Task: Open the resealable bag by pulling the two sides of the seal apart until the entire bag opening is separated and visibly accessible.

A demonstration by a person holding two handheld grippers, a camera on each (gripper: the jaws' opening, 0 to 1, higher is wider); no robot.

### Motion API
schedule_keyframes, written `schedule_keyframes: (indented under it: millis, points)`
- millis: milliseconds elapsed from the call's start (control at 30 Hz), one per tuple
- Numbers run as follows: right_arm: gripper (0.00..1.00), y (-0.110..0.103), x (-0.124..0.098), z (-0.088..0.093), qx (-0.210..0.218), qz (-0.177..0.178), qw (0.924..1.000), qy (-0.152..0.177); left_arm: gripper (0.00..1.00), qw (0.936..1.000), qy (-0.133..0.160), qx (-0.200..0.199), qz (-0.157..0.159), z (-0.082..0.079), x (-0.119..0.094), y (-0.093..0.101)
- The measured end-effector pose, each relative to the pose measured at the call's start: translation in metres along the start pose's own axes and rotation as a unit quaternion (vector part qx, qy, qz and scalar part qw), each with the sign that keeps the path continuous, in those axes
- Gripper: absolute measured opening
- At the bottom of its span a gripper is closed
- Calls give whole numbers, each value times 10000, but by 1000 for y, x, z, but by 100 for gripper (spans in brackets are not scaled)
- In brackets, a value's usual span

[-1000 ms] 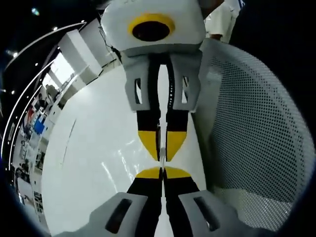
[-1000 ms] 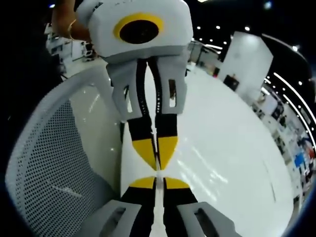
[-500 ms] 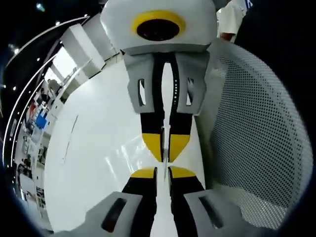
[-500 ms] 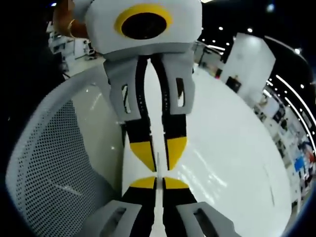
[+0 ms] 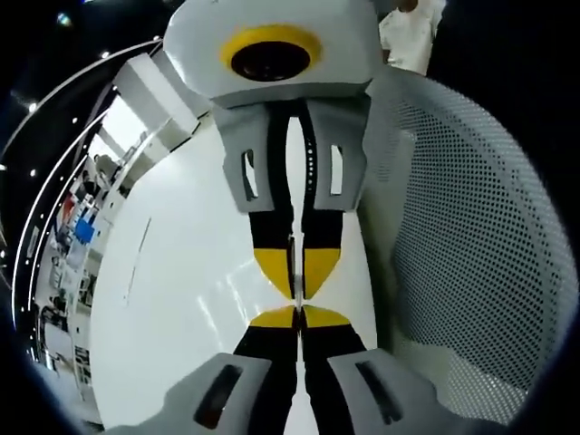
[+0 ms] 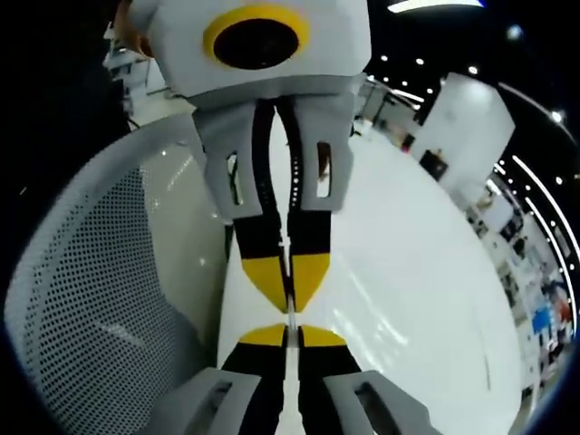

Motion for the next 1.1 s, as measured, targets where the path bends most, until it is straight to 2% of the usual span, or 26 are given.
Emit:
schedule_keyframes:
  millis: [600, 833, 867, 967, 1100]
  points:
    - [0, 6, -11, 17, 136, 174, 9995, -216, 0, 9993, 145, -307, -138, 4, -7, -6]
    - [0, 2, -11, 15, -101, 185, 9990, -402, 0, 9997, 93, -220, -5, 8, -4, -3]
    - [0, 2, -11, 15, -64, 169, 9990, -414, 0, 9997, 46, -145, 181, 9, -3, 0]
    - [0, 0, -10, 13, -46, 138, 9991, -399, 0, 9999, 8, -110, -3, 8, -3, -2]
    - [0, -1, -7, 11, -124, 108, 9990, -422, 7, 9998, 92, -185, 13, 2, -1, -2]
Point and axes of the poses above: the point that each gripper's makers call its tool centre point, and the gripper's own axes: x roughly forward along the fingers, y roughly to its right, z roughly out of its underside, the point moved 9 cm from there along -x, roughly backward along the fingers, and after that the axes turned 1 degree about x, right-handed, at the moved point
